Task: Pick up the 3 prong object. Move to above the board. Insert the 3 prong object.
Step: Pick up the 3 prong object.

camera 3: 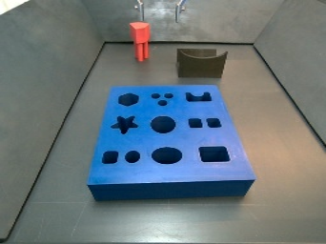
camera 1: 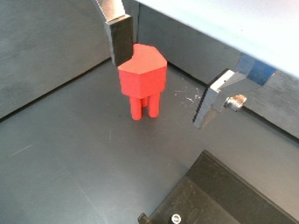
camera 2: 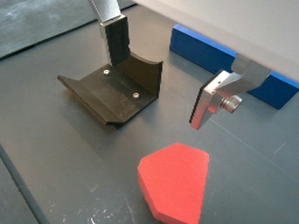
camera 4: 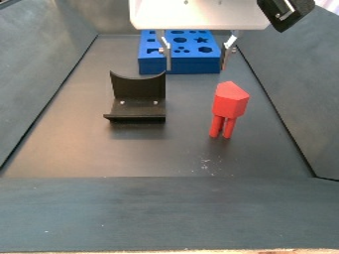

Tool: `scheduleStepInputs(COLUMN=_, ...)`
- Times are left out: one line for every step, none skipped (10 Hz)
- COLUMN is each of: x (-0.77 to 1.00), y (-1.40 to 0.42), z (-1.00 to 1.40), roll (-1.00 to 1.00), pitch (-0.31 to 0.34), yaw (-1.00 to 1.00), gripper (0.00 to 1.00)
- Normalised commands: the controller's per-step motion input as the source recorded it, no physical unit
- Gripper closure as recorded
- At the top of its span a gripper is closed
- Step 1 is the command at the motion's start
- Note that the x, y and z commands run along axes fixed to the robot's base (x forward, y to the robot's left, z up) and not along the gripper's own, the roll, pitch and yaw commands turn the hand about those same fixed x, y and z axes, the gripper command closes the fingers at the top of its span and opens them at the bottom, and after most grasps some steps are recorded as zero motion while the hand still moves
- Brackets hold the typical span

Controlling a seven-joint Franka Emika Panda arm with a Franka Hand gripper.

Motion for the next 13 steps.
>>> scheduleStepInputs(x=-0.36, y=0.07, z=-0.11, roll=0.06, pitch=0.009, yaw=0.00, gripper=0.00)
scheduleStepInputs(x=-0.55, y=0.19, z=-0.25, roll=0.08, pitch=0.000, yaw=0.00, gripper=0.00)
scheduleStepInputs(x=-0.70, y=0.19, z=-0.29, roll=0.00, pitch=-0.120, yaw=0.01, gripper=0.00)
scheduleStepInputs(x=-0.67, y=0.16, z=-0.26, roll=0.00, pitch=-0.149, yaw=0.00, gripper=0.00)
scheduleStepInputs(x=-0.57, y=0.20, z=-0.29, roll=0.00, pitch=-0.217, yaw=0.07, gripper=0.00)
scheduleStepInputs(x=-0.53, y=0.23, z=-0.31, roll=0.00, pitch=-0.323, yaw=0.14, gripper=0.00)
scheduleStepInputs(x=-0.56, y=0.23, z=-0.31, roll=0.00, pitch=-0.454, yaw=0.15, gripper=0.00)
scheduleStepInputs(x=-0.46, y=0.29, z=-0.29, roll=0.00, pitch=-0.483, yaw=0.24, gripper=0.00)
scheduleStepInputs(x=-0.31, y=0.30, z=-0.24, roll=0.00, pitch=-0.340, yaw=0.29, gripper=0.00)
scheduleStepInputs(x=-0.22, y=0.33, z=-0.19, roll=0.00, pitch=-0.249, yaw=0.29, gripper=0.00)
scheduleStepInputs(x=-0.08, y=0.29, z=-0.13, roll=0.00, pitch=-0.169, yaw=0.29, gripper=0.00)
scheduleStepInputs(x=0.00, y=0.22, z=-0.09, roll=0.00, pitch=-0.134, yaw=0.30, gripper=0.00)
scheduleStepInputs(x=-0.06, y=0.02, z=-0.05, roll=-0.04, pitch=0.000, yaw=0.01, gripper=0.00)
